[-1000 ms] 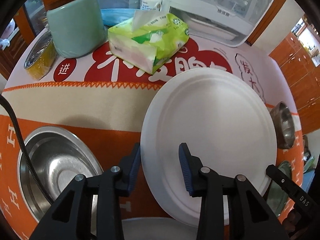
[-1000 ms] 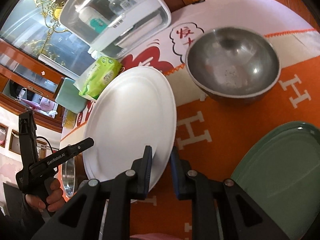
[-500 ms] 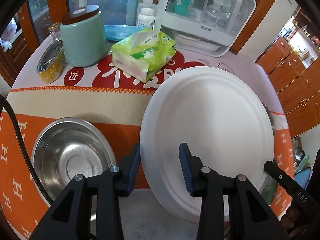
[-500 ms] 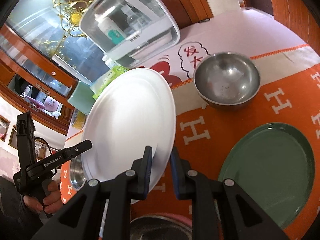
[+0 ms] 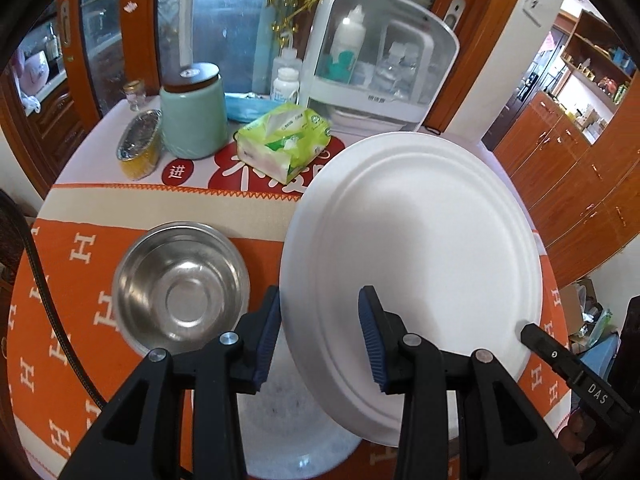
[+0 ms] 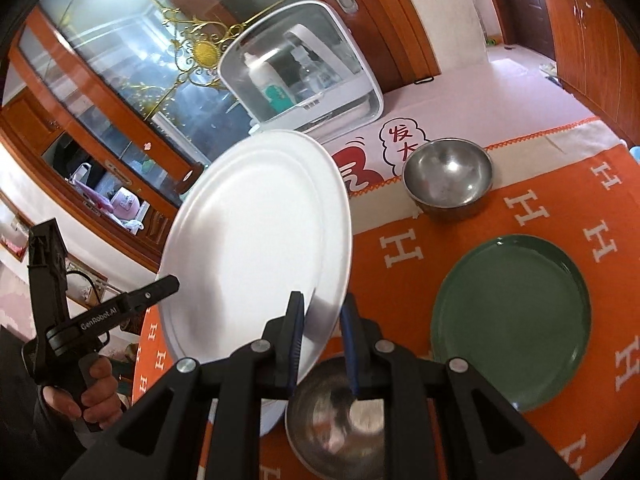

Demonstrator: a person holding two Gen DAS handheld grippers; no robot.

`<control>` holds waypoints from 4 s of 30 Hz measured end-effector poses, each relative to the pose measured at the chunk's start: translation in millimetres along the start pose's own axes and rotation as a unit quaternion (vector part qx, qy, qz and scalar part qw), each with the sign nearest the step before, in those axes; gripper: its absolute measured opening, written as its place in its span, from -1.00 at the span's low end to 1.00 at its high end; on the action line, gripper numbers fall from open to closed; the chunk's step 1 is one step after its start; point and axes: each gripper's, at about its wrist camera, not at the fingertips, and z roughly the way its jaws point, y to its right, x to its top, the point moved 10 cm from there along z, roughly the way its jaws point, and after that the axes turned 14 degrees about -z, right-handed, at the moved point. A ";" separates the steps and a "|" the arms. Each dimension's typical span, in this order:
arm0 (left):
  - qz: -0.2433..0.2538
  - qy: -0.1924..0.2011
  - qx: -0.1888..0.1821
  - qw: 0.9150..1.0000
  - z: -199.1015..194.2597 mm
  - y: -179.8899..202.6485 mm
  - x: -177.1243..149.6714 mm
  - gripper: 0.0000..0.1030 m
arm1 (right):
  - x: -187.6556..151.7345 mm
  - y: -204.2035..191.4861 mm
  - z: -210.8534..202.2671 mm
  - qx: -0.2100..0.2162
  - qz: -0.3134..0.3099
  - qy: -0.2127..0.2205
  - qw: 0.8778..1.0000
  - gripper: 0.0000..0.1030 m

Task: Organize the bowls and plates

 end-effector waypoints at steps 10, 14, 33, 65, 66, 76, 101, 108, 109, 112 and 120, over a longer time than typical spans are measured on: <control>0.000 0.029 -0.001 1.000 -58.6 4.6 -38.6 -0.28 | -28.0 -19.5 -53.1 0.005 -0.018 0.013 1.000 -0.64; -0.003 0.039 -0.002 0.999 -80.3 4.8 -59.1 -0.28 | -40.2 -25.9 -72.5 0.004 -0.031 0.015 0.999 -0.64; -0.041 0.032 0.005 0.999 -126.4 -22.2 -166.3 -0.28 | -125.2 -43.0 -123.5 -0.004 -0.079 -0.026 0.996 -0.61; -0.102 -0.091 0.071 0.988 -72.0 -92.9 -306.2 -0.28 | -266.0 -29.1 -81.1 -0.010 -0.088 -0.222 0.971 -0.56; -0.103 -0.094 0.074 0.987 -69.1 -93.7 -308.3 -0.28 | -267.6 -27.6 -79.9 -0.010 -0.087 -0.225 0.970 -0.56; -0.095 -0.114 0.080 0.986 -51.3 -86.5 -315.0 -0.28 | -276.6 -7.2 -64.8 -0.027 -0.077 -0.247 0.966 -0.55; -0.059 -0.121 0.120 0.984 -23.1 -73.6 -300.0 -0.28 | -271.8 8.9 -51.1 -0.023 -0.056 -0.234 0.970 -0.49; -0.059 -0.132 0.130 0.981 -22.1 -79.6 -300.6 -0.28 | -269.1 5.8 -53.5 -0.016 -0.057 -0.226 0.972 -0.48; -0.059 -0.131 0.130 0.981 -21.9 -79.5 -300.0 -0.28 | -269.1 5.4 -53.6 -0.015 -0.056 -0.225 0.973 -0.48; -0.056 -0.127 0.131 0.982 -24.5 -80.1 -297.6 -0.28 | -267.6 6.4 -53.5 -0.014 -0.050 -0.222 0.974 -0.48; -0.029 -0.109 0.144 0.983 -37.5 -78.8 -284.1 -0.23 | -257.2 6.9 -60.0 -0.020 -0.039 -0.194 0.980 -0.12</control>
